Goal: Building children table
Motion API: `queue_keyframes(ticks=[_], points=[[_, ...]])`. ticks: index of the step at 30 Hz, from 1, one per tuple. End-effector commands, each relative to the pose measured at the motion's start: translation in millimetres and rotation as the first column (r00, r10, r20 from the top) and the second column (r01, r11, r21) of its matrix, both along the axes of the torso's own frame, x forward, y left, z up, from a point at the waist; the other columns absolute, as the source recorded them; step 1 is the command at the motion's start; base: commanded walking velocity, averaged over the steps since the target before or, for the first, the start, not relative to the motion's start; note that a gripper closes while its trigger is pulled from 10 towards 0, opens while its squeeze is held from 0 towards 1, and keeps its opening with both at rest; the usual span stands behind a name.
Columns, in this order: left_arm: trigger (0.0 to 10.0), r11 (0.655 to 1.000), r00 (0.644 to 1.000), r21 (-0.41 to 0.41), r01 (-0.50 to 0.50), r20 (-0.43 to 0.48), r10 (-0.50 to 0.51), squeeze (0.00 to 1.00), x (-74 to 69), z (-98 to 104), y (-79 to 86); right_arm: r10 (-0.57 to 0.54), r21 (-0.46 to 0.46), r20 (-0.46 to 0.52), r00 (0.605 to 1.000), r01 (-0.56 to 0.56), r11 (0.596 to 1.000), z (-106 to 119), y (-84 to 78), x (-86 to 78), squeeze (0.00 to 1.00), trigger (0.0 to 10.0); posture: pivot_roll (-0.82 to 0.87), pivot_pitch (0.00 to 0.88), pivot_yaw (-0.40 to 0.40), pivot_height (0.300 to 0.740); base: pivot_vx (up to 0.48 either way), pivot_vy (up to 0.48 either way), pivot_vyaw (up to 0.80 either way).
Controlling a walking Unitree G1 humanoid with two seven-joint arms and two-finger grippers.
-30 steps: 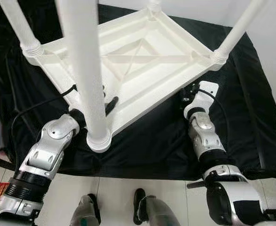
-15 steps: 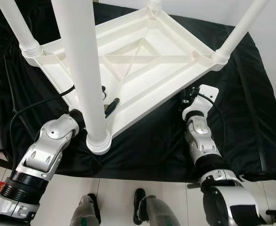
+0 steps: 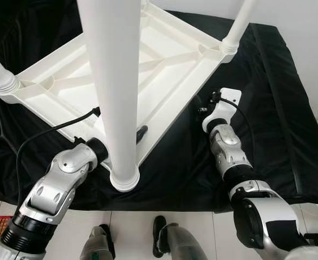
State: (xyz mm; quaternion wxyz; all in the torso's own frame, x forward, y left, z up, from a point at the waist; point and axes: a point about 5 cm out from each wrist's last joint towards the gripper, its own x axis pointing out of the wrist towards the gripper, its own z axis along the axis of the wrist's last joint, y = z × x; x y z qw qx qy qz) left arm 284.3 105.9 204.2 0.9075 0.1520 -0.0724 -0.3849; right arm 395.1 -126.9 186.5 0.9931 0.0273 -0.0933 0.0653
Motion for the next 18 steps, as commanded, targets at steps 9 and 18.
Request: queue_keyframes(ticks=[9, 18], points=[[10.0, 0.993, 0.991, 0.003, 0.117, -0.068, -0.116, 0.00, -3.3, -9, -15.7, -0.006, -0.014, 0.083, 0.997, 0.007, 1.000, 4, -6.6, -7.6, 0.00, 10.0, 0.16, 0.280, -0.073, 0.740, 0.000, 0.000, 0.00], [10.0, 0.999, 0.999, -0.036, 0.005, -0.033, -0.006, 0.00, 11.8, 7, 11.3, -0.063, 0.002, 0.168, 0.984, 0.064, 0.998, 0, -41.7, -33.2, 0.00, 10.0, 0.15, 0.279, -0.072, 0.740, 0.000, 0.000, 0.00]])
